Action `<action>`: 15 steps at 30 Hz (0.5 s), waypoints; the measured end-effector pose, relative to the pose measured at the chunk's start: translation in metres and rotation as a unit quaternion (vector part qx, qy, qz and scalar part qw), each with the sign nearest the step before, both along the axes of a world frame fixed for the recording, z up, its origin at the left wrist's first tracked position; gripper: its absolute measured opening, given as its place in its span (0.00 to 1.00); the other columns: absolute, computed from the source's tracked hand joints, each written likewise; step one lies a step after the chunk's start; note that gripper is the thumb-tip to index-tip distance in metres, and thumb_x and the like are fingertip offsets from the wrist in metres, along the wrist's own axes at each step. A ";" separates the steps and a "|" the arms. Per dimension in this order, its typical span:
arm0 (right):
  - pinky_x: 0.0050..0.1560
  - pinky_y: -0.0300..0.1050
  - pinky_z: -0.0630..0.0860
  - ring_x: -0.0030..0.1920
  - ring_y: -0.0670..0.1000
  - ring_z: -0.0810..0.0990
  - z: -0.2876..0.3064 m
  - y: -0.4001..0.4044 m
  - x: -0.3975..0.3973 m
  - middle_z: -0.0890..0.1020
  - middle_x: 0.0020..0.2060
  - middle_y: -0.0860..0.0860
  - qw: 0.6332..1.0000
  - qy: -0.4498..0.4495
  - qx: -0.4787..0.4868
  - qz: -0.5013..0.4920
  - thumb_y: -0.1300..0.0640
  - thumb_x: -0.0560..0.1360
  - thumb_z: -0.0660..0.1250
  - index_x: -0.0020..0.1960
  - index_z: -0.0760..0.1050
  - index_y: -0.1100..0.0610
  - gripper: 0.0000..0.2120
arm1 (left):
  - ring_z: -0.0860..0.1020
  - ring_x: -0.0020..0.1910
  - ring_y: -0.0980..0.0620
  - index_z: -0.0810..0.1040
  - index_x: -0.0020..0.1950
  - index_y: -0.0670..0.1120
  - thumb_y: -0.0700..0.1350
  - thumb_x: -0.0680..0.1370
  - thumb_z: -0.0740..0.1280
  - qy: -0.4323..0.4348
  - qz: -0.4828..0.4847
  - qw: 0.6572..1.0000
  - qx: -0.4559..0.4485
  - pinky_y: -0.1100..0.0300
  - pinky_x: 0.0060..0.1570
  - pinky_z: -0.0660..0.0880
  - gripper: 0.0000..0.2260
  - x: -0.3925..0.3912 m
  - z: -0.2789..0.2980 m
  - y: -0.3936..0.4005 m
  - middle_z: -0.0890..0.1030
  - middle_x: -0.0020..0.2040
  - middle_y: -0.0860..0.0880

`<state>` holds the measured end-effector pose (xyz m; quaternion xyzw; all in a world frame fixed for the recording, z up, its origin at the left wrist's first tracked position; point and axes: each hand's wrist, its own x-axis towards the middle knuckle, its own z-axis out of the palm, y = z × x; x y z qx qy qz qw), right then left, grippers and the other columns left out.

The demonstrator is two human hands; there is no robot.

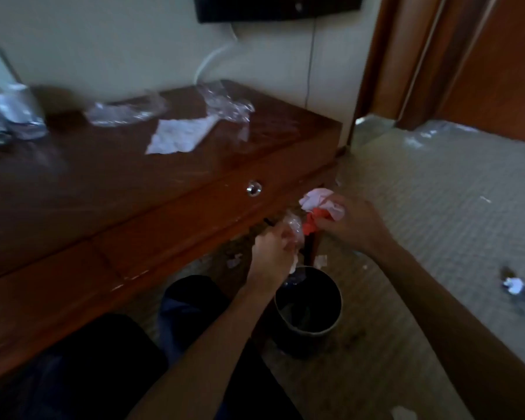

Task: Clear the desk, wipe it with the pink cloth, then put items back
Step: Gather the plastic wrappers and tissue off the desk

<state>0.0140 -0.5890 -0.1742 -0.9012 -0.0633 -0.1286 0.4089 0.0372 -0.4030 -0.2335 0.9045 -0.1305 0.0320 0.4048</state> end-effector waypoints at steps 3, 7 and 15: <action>0.51 0.37 0.77 0.49 0.37 0.83 -0.048 -0.035 -0.005 0.86 0.50 0.47 0.992 0.092 0.033 -0.082 0.54 0.76 0.75 0.54 0.84 0.53 0.08 | 0.83 0.44 0.42 0.78 0.50 0.46 0.41 0.79 0.63 0.049 -0.062 0.992 0.101 0.44 0.43 0.81 0.04 0.014 -0.073 -0.038 0.81 0.44 0.46; 0.45 0.32 0.72 0.47 0.43 0.82 -0.091 -0.059 0.000 0.84 0.42 0.39 0.975 0.173 0.007 -0.142 0.45 0.75 0.75 0.48 0.80 0.41 0.04 | 0.82 0.52 0.45 0.77 0.60 0.50 0.41 0.82 0.60 0.084 -0.065 0.988 0.112 0.46 0.52 0.80 0.10 0.042 -0.155 -0.070 0.82 0.53 0.48; 0.39 0.24 0.69 0.40 0.30 0.78 -0.142 -0.054 0.030 0.80 0.35 0.31 0.963 0.246 0.037 -0.108 0.50 0.75 0.75 0.38 0.77 0.36 0.12 | 0.69 0.72 0.37 0.64 0.78 0.46 0.53 0.77 0.72 0.247 -0.175 0.915 0.267 0.47 0.69 0.69 0.33 0.087 -0.204 -0.076 0.68 0.74 0.40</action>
